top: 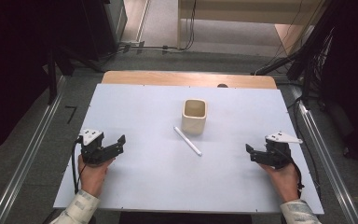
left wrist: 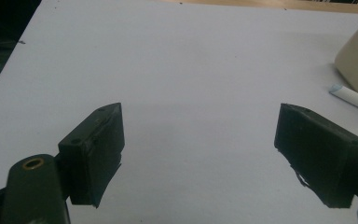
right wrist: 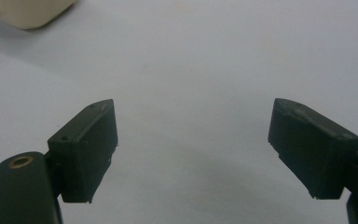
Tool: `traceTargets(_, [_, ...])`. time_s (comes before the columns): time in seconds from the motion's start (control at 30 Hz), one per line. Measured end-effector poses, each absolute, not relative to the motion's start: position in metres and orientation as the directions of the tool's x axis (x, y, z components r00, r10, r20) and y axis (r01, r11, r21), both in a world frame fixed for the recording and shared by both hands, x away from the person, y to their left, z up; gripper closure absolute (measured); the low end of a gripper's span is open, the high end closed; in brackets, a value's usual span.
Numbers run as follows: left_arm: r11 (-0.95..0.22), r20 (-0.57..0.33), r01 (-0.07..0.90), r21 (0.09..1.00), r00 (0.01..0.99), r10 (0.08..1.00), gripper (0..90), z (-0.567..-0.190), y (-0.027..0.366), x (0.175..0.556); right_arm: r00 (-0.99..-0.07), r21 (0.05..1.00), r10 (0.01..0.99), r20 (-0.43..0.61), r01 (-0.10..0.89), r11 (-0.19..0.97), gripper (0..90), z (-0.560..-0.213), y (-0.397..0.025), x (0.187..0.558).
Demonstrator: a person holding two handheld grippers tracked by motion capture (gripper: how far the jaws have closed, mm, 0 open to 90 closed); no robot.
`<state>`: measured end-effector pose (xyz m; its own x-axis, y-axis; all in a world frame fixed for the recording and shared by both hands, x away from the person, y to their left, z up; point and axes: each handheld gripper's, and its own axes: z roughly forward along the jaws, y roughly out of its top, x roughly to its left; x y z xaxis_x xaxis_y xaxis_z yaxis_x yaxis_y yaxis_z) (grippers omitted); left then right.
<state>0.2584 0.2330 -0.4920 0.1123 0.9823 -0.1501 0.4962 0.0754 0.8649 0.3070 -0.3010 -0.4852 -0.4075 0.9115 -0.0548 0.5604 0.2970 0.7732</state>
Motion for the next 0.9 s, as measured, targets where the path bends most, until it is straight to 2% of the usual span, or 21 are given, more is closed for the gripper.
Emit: traceTargets(0.9, [0.065,-0.147,0.504,0.861,0.124,0.981,16.4,-0.4929,0.2297,0.2593,-0.407,0.766,0.912,-0.052,0.569,0.297,13.9,-0.4869,-0.2998,0.3071])
